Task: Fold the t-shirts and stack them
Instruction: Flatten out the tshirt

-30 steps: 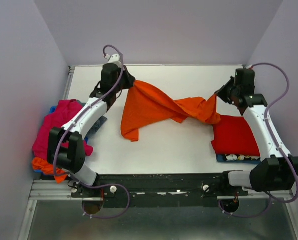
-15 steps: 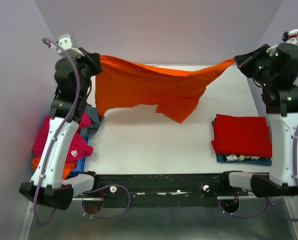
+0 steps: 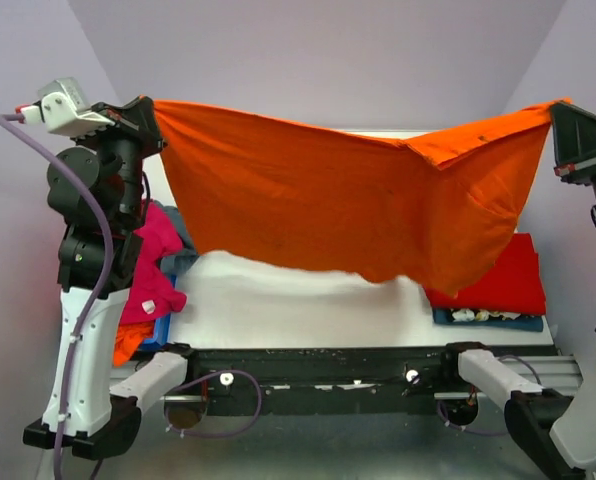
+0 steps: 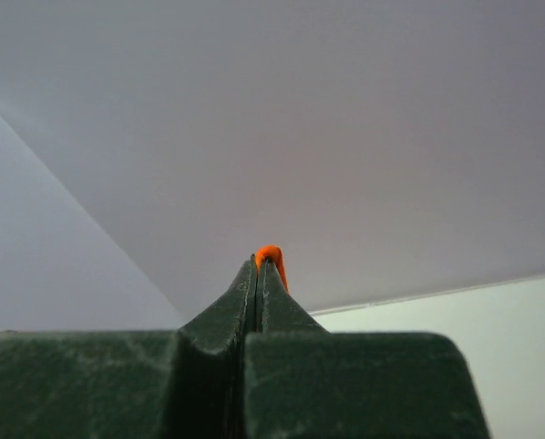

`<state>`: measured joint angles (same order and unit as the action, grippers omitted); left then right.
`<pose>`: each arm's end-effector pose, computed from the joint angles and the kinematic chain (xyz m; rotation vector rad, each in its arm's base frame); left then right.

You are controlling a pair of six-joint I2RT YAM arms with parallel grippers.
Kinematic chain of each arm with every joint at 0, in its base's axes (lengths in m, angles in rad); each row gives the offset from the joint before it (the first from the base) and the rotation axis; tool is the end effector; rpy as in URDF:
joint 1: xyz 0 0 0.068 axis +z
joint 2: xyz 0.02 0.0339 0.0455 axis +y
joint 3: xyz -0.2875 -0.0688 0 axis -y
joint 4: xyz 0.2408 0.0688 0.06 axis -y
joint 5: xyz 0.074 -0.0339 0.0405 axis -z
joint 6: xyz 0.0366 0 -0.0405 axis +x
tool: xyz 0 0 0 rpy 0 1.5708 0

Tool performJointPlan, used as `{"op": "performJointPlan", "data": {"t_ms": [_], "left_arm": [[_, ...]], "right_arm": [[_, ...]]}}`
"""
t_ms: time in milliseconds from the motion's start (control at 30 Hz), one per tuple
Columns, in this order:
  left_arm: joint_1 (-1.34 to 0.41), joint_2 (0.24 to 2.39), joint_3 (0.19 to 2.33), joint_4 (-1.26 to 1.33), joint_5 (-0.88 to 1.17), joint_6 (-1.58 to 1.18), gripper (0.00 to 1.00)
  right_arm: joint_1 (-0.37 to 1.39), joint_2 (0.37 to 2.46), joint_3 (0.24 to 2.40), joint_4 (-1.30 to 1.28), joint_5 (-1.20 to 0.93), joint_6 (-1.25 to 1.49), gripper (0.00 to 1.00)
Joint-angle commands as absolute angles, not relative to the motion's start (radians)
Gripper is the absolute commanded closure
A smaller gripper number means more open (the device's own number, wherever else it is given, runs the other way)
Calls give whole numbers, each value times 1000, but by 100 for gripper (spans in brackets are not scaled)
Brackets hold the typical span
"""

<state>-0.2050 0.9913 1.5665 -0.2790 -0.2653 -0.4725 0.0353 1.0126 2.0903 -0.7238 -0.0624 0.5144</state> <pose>0.1356 -0.0184 0.5673 -0.3980 1.2336 -0.4120 0.0324 0.0034 0.6362 0.2388 1.2104 0.5172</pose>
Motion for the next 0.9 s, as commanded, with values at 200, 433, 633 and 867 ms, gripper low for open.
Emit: {"op": "performJointPlan", "data": {"t_ms": [200, 433, 633, 867], "left_arm": [[-195, 1394, 1419, -111, -247, -590, 100], [-163, 1554, 1772, -195, -256, -572, 100], [-98, 1669, 2075, -308, -219, -561, 100], [-81, 1531, 1561, -7, -138, -617, 100]], "right_arm": [[31, 1495, 1952, -713, -211, 581, 99], [26, 1693, 2361, -707, -297, 620, 99], [-75, 1756, 2487, -628, -497, 758, 99], [-104, 1600, 2029, -493, -523, 765, 99]]}}
